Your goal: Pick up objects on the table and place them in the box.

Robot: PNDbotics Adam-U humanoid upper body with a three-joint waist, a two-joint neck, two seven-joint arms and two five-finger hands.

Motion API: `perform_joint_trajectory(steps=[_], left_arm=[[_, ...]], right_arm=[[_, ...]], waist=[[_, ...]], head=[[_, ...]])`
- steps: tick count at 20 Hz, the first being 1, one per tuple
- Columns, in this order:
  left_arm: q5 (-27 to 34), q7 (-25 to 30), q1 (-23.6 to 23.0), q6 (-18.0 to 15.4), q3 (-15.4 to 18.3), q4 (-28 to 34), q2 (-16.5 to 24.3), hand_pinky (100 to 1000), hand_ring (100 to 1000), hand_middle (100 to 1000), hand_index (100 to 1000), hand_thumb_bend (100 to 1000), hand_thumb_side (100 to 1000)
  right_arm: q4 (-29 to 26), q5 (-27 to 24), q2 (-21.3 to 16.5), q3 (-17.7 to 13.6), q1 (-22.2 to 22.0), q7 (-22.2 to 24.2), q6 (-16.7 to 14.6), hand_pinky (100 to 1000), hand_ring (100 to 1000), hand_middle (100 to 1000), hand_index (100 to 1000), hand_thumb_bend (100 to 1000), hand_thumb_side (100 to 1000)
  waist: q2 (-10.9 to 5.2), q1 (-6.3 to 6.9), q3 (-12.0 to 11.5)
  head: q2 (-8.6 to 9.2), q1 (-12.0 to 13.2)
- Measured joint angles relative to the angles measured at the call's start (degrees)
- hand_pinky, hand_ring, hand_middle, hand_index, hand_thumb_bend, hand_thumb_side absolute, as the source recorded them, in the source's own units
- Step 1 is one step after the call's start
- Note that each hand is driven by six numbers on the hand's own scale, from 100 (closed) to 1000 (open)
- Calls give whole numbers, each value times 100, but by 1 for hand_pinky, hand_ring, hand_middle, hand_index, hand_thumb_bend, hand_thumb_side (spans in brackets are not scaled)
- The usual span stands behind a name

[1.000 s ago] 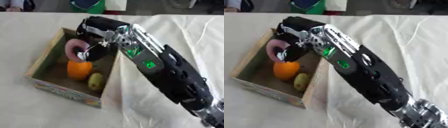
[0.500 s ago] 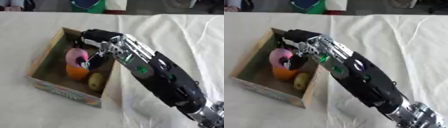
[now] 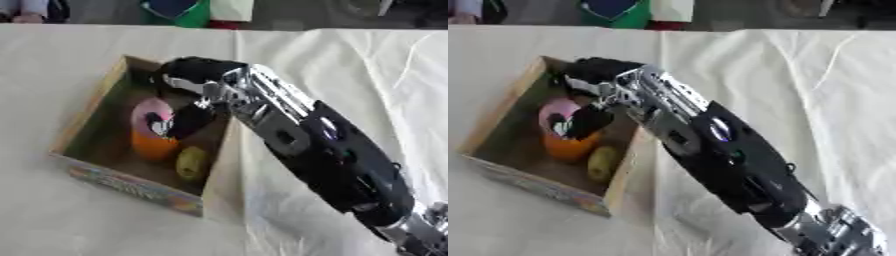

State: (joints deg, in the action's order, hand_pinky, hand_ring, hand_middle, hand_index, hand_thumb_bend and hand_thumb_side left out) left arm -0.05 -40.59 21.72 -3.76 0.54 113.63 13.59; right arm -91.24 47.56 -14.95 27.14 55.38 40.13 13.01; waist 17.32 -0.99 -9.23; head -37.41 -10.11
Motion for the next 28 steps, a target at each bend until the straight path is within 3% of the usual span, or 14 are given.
perform_joint_trajectory(steps=[2, 5, 6, 12, 13, 15, 16, 17, 20, 24, 28], left_arm=[[0, -1, -2, 1, 1, 0, 0, 458, 605, 607, 734, 100, 975], [0, -6, -4, 2, 2, 0, 0, 457, 605, 606, 733, 100, 968], [-1, -8, -6, 2, 3, 0, 0, 458, 605, 606, 734, 100, 968], [-25, -47, -17, 1, 38, 0, 0, 457, 605, 606, 734, 100, 966], [-28, -55, -22, -2, 39, 0, 0, 457, 605, 606, 734, 100, 966], [-41, -63, -40, -7, 49, 0, 0, 456, 604, 606, 733, 100, 965], [-47, -69, -52, -11, 55, 0, 0, 457, 605, 606, 733, 100, 965], [-51, -72, -54, -14, 63, 0, 0, 456, 605, 606, 733, 100, 965], [-79, -85, -70, -21, 74, 0, 1, 455, 605, 605, 733, 100, 965], [-116, -117, -112, -23, 104, 0, 1, 455, 606, 606, 734, 100, 966], [-151, -147, -121, -44, 113, 0, 5, 456, 606, 606, 735, 100, 966]], right_arm=[[-216, -50, -48, -149, 0, -93, 61, 760, 781, 702, 948, 100, 700], [-687, -259, -183, -480, -7, -376, 232, 717, 709, 644, 957, 100, 802], [-855, -386, -242, -611, -33, -523, 333, 716, 699, 637, 958, 100, 783], [-1742, -1422, -763, -1384, -283, -1859, 1023, 703, 686, 628, 896, 100, 570], [-1883, -1590, -881, -1503, -345, -2134, 1085, 699, 683, 627, 890, 100, 500], [-2082, -1904, -1111, -1722, -462, -2707, 1129, 690, 677, 624, 873, 100, 481], [-2136, -2055, -1213, -1827, -513, -3003, 1113, 690, 677, 621, 873, 100, 363], [-2171, -2217, -1311, -1925, -559, -3305, 1074, 686, 675, 616, 856, 100, 360], [-2221, -2724, -1628, -2190, -749, -4302, 830, 699, 682, 605, 811, 100, 485], [-2226, -3497, -2098, -2439, -1230, -5794, 293, 728, 704, 608, 789, 100, 576], [-2227, -3935, -2448, -2639, -1830, -7092, -500, 715, 700, 602, 776, 100, 552]], waist=[[-1, 7, 12], [-3, 26, 44], [-5, 32, 57], [-20, 104, 134], [-21, 115, 148], [-21, 146, 167], [-22, 161, 180], [-22, 176, 182], [-21, 199, 196], [-9, 230, 208], [9, 266, 208]], head=[[3, 21], [3, 73], [3, 100], [4, 267], [5, 299], [9, 362], [10, 394], [11, 419], [14, 487], [18, 562], [18, 631]])
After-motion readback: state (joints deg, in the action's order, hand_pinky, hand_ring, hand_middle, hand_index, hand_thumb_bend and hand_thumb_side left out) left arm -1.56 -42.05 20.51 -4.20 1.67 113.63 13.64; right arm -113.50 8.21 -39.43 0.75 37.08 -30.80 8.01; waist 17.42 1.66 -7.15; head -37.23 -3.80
